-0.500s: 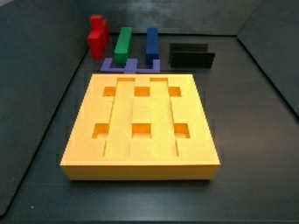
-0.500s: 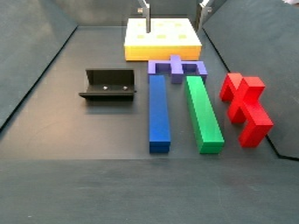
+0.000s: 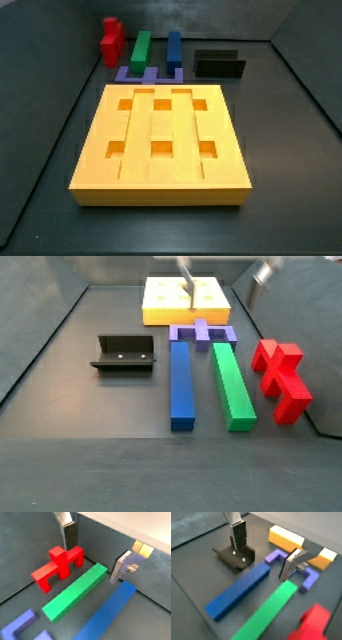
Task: Pick up the green object. Move up. Move to above the board. Insert the green object.
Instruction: Pick up the green object.
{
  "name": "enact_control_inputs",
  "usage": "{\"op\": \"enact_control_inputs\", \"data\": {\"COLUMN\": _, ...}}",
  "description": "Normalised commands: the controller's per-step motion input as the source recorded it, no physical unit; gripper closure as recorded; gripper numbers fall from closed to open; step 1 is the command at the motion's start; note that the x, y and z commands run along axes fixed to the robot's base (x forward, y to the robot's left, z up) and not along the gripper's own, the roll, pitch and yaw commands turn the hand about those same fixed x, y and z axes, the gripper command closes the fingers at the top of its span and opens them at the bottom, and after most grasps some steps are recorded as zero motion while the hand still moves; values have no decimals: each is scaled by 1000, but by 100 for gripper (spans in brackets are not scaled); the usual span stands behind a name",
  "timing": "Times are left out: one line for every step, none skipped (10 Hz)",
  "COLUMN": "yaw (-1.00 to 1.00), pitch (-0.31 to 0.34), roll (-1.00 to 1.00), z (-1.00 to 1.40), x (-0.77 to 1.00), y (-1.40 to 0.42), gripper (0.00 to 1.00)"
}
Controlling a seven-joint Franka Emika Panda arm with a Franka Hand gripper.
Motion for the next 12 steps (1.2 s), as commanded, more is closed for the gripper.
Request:
{"op": "enact_control_inputs", "data": {"yaw": -51, "pitch": -161, "roll": -133, "z": -471, "x": -117, "y": 140, "gripper": 0}}
{"op": "enact_control_inputs", "data": {"yaw": 0, "pitch": -147, "roll": -7, "z": -649, "x": 0, "y": -194, "gripper": 0}}
{"op": "enact_control_inputs", "data": {"yaw": 0, "pitch": -131, "roll": 0, "z": -694, "x": 0, "y": -220, "gripper": 0}}
{"op": "enact_control_inputs", "data": {"yaw": 0, "pitch": -11, "roll": 0, "z": -657, "x": 254, "y": -49, "gripper": 0}}
{"op": "enact_control_inputs", "data": {"yaw": -49, "pitch": 0, "roll": -17, "z": -694, "x": 186, "y": 123, "gripper": 0}}
{"op": "enact_control_inputs", "data": {"yaw": 0, "pitch": -161, "roll": -46, "z": -651, "x": -66, "y": 0, "gripper": 0}}
{"op": "enact_control_inputs", "data": {"yaw": 0, "pitch": -59, "roll": 0, "z": -583, "x": 0, "y": 0, "gripper": 0}}
{"op": "enact_control_inputs", "data": {"yaw": 0, "pitch": -120, "roll": 0, "z": -660, "x": -91, "y": 0, "gripper": 0}}
{"op": "enact_control_inputs", "data": {"yaw": 0, "pitch": -101, "roll": 0, "z": -537, "x": -60, "y": 0, "gripper": 0}}
{"op": "enact_control_inputs", "data": {"yaw": 0, "pitch": -30, "roll": 0, "z": -494, "x": 0, "y": 0, "gripper": 0}}
{"op": "enact_control_inputs", "data": {"yaw": 0, "pitch": -13, "roll": 0, "z": -451, "x": 0, "y": 31, "gripper": 0}}
{"op": "enact_control_inputs", "data": {"yaw": 0, "pitch": -36, "roll": 13, "z": -420, "x": -74, "y": 0, "gripper": 0}}
